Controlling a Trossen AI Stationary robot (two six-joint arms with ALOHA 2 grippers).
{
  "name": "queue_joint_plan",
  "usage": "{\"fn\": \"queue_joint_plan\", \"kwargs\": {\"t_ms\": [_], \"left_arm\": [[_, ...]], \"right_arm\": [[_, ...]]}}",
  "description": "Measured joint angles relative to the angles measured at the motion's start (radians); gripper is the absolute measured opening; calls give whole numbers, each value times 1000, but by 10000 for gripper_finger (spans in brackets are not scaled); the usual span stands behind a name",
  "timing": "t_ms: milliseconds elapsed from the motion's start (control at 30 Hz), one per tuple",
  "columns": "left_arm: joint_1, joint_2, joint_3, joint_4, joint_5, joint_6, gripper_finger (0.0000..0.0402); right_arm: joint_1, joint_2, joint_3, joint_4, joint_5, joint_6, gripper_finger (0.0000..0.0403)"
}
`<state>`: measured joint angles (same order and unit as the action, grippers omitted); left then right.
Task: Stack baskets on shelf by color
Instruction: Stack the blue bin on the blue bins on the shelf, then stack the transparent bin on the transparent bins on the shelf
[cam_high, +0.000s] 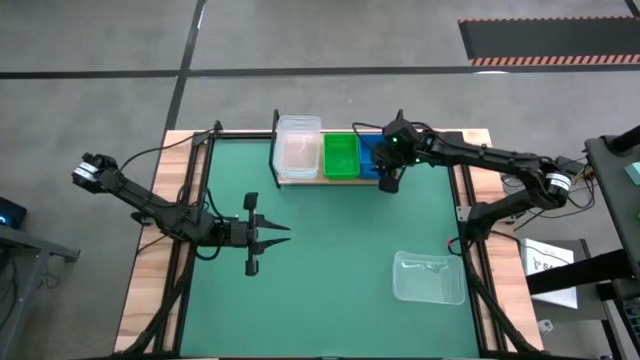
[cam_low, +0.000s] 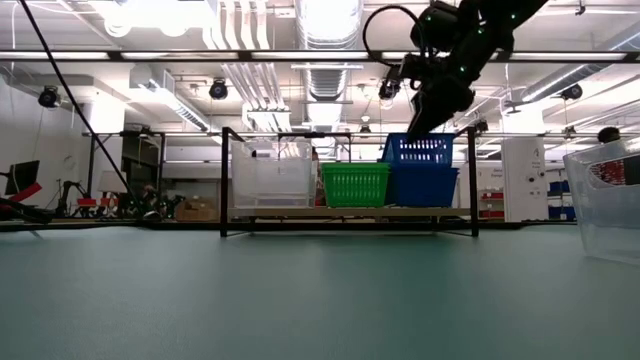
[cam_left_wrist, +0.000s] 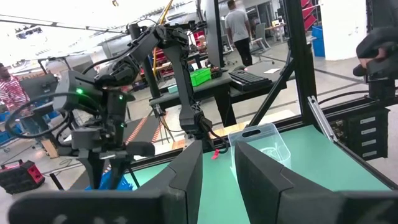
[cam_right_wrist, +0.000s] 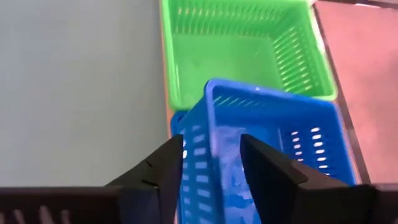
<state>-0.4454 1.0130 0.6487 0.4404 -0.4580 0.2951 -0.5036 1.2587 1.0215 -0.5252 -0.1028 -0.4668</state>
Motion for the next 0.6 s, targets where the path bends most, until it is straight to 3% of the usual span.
{"fn": "queue_joint_plan", "kwargs": {"t_ms": [233, 600], "left_arm": [[0, 0, 0, -2, 0, 0, 79], [0, 0, 0, -2, 0, 0, 79]], "right_arm": [[2, -8, 85, -73, 0, 22, 155], [1, 9, 68, -68, 0, 21, 53]]}}
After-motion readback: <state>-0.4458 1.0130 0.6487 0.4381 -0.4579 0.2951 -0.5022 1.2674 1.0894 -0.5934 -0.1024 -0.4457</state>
